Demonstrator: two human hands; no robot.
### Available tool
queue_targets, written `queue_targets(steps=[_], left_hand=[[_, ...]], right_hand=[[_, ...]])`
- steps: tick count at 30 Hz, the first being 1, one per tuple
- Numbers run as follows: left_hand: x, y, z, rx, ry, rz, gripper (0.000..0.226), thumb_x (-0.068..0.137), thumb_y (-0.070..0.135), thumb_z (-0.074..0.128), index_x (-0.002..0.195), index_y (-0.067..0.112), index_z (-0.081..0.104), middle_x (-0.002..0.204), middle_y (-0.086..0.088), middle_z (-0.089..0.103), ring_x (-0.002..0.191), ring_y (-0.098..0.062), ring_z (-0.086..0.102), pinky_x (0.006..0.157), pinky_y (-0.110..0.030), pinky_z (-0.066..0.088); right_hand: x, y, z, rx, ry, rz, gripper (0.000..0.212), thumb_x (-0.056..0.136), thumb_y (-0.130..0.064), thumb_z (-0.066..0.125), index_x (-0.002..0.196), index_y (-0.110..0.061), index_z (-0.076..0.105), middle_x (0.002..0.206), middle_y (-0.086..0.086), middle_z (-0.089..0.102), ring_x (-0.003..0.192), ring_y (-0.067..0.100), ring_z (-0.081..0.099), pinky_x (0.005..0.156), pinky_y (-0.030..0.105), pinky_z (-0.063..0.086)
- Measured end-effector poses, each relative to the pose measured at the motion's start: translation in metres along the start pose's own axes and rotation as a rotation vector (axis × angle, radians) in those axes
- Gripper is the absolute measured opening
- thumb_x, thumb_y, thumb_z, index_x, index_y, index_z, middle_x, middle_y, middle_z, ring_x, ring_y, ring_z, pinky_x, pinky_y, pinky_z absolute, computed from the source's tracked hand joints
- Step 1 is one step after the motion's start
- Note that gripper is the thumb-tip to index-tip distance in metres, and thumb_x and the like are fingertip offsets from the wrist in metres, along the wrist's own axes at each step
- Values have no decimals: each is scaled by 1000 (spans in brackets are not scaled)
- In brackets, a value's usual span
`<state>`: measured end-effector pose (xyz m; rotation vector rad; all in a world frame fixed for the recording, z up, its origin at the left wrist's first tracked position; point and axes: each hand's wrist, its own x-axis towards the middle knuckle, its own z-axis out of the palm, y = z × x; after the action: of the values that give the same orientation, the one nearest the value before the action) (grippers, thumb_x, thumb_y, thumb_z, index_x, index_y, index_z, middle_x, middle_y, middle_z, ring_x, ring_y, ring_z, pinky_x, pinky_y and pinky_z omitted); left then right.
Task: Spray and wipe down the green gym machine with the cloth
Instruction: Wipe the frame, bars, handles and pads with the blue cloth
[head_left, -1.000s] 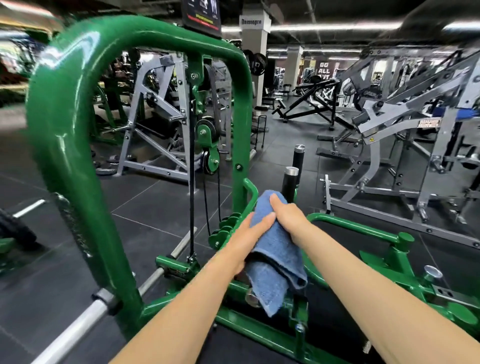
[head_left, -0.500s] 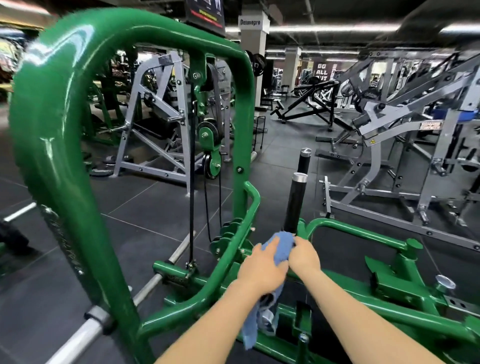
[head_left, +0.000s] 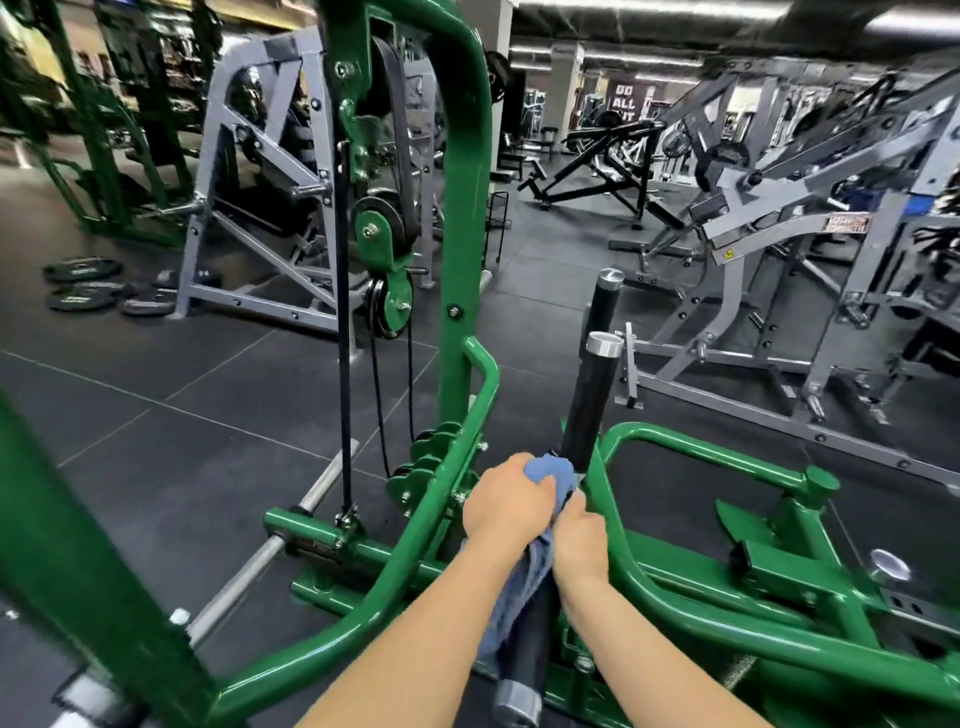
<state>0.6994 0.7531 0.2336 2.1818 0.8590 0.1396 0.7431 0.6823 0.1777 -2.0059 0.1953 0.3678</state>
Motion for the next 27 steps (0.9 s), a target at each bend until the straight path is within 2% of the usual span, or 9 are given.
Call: queue_targets(steps=[3, 5, 7, 9, 11, 14, 19, 23, 27], left_hand=[[16, -9, 3, -178, -82, 1, 20, 89, 31, 46, 100, 27, 62, 105, 1, 65, 95, -23, 60, 79, -31, 47], [16, -22, 6, -508, -162, -73, 29, 87, 36, 57, 112, 22, 64, 118, -3, 65, 106, -23, 61, 91, -34, 48], [6, -34, 10, -797, -230, -213, 35, 85, 36, 66, 114, 16, 64, 117, -8, 68, 104, -22, 65, 92, -33, 51], [-3, -43, 12, -862, -273, -260, 45, 78, 37, 71, 115, 13, 65, 110, -10, 70, 100, -24, 67, 91, -35, 53], [-10, -47, 5, -789, -294, -187, 49, 67, 40, 68, 107, 13, 68, 106, -11, 72, 100, -26, 68, 93, -40, 52], [-25, -51, -12, -577, -288, -11, 27, 69, 36, 59, 87, 17, 66, 96, -7, 72, 92, -23, 66, 89, -39, 50], [-66, -64, -30, -254, -274, 107, 24, 65, 42, 50, 75, 20, 52, 77, 7, 59, 74, -15, 54, 72, -33, 45], [-107, -68, -43, -19, -186, 148, 33, 71, 48, 49, 91, 22, 53, 92, 4, 65, 88, -21, 60, 76, -31, 46], [-147, -60, -57, 191, -119, 249, 24, 85, 44, 51, 92, 22, 45, 98, -1, 64, 94, -27, 58, 67, -32, 38]], right_hand=[[-5, -2, -2, -181, 127, -37, 50, 100, -46, 27, 107, -5, 54, 110, 15, 62, 100, 35, 59, 87, 42, 46], [-9, -8, -5, -324, 192, -117, 43, 102, -39, 27, 110, -6, 53, 117, 15, 60, 109, 35, 55, 91, 42, 41], [-13, -12, -6, -415, 235, -164, 41, 103, -35, 28, 112, -5, 54, 120, 16, 59, 114, 35, 53, 93, 42, 38], [-15, -14, -8, -477, 262, -190, 41, 103, -34, 28, 113, -4, 54, 121, 15, 59, 115, 35, 52, 93, 43, 38], [-16, -15, -8, -502, 267, -199, 41, 103, -33, 28, 114, -4, 54, 121, 15, 59, 115, 36, 51, 92, 43, 38], [-15, -16, -9, -497, 249, -200, 42, 103, -34, 28, 116, -3, 53, 124, 17, 58, 117, 36, 49, 93, 42, 37], [-18, -17, -12, -441, 209, -187, 45, 103, -36, 28, 118, -1, 52, 124, 22, 57, 117, 40, 51, 94, 43, 39], [-23, -18, -13, -452, 162, -184, 49, 103, -36, 22, 121, -1, 52, 127, 22, 56, 119, 39, 51, 95, 43, 40], [-32, -21, -22, -462, 52, -80, 61, 104, -40, 14, 135, 3, 46, 140, 21, 48, 128, 36, 45, 105, 41, 34]])
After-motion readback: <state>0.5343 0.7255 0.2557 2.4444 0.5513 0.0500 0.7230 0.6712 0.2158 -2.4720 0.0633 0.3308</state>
